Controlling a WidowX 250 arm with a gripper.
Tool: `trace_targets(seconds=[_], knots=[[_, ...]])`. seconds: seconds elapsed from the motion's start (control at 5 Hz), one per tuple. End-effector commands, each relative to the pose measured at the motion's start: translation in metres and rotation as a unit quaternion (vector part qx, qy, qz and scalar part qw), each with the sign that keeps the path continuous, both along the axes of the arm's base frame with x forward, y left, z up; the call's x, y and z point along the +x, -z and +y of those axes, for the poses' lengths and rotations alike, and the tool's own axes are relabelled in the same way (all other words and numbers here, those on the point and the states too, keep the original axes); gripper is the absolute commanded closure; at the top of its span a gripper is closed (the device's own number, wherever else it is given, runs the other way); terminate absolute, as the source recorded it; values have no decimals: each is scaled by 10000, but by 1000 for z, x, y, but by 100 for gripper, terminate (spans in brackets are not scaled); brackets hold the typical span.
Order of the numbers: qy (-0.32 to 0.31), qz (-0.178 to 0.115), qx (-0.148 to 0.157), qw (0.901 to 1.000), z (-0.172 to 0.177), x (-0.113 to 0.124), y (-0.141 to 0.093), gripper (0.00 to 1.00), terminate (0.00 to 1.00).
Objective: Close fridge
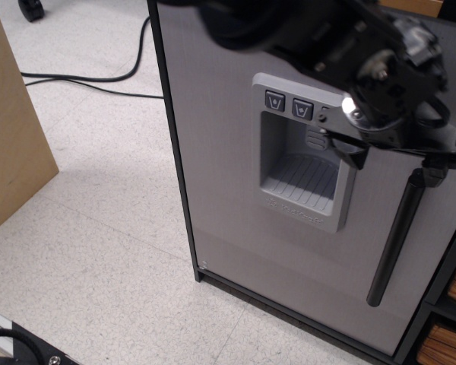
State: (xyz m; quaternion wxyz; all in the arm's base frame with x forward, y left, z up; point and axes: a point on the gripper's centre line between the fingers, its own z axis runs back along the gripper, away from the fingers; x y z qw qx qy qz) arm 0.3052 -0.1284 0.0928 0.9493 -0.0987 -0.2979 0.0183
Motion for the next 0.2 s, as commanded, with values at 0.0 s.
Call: trace_targets(seconds=[0.0], knots=[[2,-195,-89,9998,2,1,-24,0,100]])
